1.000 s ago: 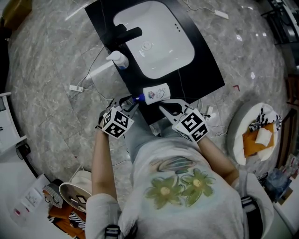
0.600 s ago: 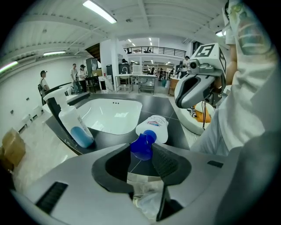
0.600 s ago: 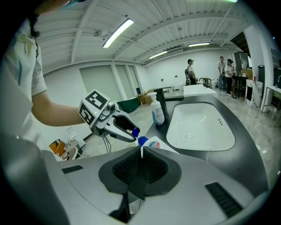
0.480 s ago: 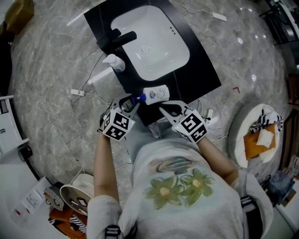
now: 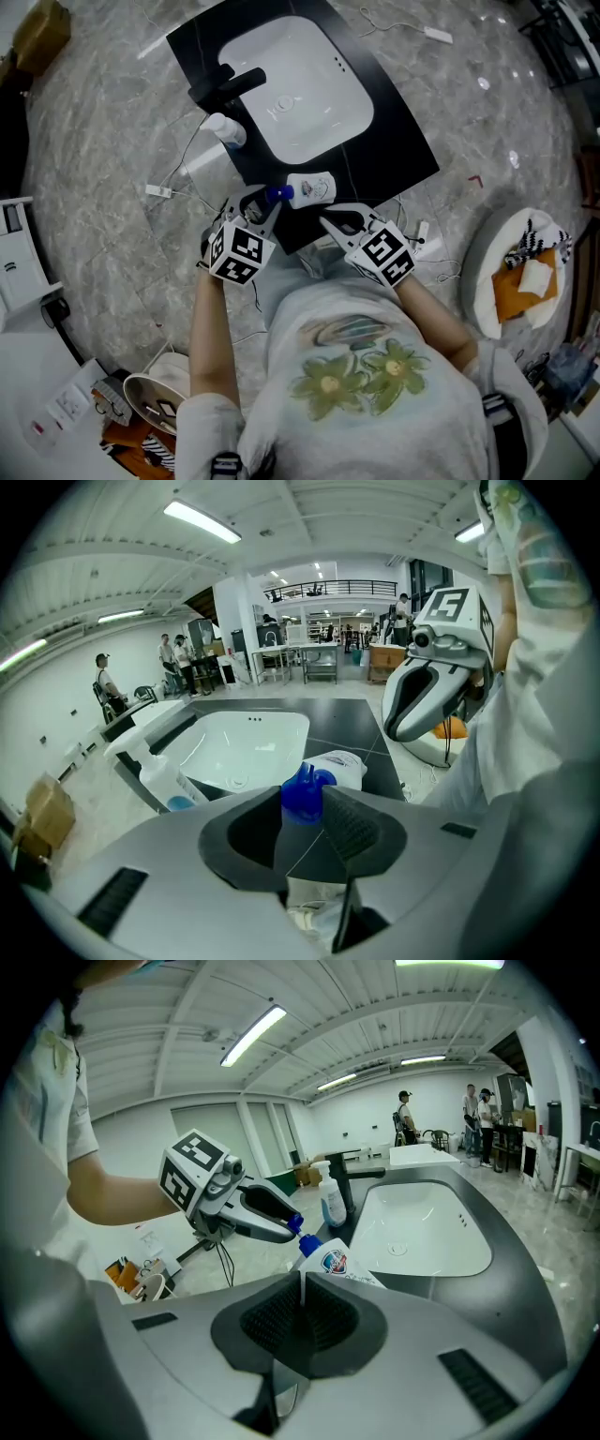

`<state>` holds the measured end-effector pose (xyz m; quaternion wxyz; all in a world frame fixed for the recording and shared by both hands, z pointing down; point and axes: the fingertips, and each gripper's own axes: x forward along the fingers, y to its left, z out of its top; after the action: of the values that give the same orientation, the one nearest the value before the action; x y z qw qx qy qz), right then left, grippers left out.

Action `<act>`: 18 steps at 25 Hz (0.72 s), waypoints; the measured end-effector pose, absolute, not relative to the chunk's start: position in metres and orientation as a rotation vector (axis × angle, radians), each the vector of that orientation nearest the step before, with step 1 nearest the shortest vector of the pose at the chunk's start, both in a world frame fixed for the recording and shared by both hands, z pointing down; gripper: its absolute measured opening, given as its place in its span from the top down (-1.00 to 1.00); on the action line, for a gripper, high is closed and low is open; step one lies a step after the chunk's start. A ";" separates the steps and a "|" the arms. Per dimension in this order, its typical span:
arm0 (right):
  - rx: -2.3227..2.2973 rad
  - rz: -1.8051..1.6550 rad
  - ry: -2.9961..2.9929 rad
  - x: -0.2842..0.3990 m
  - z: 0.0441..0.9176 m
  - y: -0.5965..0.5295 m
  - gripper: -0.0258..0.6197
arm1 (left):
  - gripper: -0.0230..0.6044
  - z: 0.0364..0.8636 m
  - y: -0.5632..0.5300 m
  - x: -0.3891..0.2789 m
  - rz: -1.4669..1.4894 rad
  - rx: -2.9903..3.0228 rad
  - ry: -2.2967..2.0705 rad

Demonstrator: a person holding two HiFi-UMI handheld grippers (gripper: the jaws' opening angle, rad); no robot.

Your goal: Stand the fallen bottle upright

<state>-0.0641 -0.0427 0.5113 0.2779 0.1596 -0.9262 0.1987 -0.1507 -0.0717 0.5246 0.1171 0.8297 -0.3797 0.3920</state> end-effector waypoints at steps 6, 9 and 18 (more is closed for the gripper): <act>0.433 0.531 -2.490 -0.048 0.511 -0.041 0.78 | 0.56 0.512 -0.080 -0.138 1.190 2.429 -1.189; 0.433 0.530 -2.493 -0.041 0.511 -0.039 0.78 | 0.58 0.507 -0.082 -0.130 1.214 2.430 -1.220; 0.444 0.531 -2.504 -0.015 0.510 -0.033 0.78 | 0.64 0.491 -0.082 -0.098 1.360 2.466 -1.285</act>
<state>-0.0149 -0.0329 0.5098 0.2683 0.1647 -0.9285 0.1969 -0.0979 -0.0824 0.4905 0.0233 0.7964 -0.4151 0.4392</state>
